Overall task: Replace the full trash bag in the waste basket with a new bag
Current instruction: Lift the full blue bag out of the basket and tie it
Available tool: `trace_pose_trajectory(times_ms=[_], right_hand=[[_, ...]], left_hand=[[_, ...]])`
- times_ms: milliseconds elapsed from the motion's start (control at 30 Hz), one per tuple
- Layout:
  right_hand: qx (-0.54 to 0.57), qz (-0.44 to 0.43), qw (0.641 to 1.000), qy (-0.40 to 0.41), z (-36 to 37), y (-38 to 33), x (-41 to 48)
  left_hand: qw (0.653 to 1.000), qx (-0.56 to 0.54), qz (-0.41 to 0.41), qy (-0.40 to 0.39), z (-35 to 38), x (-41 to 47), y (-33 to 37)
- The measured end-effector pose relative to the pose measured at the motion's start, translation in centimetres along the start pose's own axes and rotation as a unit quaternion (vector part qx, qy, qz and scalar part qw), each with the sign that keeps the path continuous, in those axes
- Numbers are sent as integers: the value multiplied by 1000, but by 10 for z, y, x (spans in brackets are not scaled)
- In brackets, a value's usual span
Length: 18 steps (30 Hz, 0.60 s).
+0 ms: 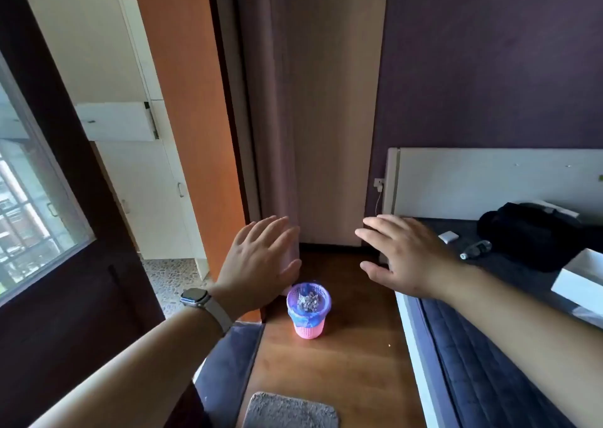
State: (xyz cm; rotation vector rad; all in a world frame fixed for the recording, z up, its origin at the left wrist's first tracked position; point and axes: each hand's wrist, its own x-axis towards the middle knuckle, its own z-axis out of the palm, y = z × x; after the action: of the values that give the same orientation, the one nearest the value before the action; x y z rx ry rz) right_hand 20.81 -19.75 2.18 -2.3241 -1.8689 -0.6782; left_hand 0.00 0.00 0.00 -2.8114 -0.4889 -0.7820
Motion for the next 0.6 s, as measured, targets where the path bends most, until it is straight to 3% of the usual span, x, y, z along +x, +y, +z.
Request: trace_pose_trajectory(times_ms=[267,600], right_hand=[[-1,13,1000,-7,45,11,6],[62,9,998,-27,127,105,47]], left_hand=[[999,-14,34,-19,50,16,-11],[996,-9,9,-83,128,96,1]])
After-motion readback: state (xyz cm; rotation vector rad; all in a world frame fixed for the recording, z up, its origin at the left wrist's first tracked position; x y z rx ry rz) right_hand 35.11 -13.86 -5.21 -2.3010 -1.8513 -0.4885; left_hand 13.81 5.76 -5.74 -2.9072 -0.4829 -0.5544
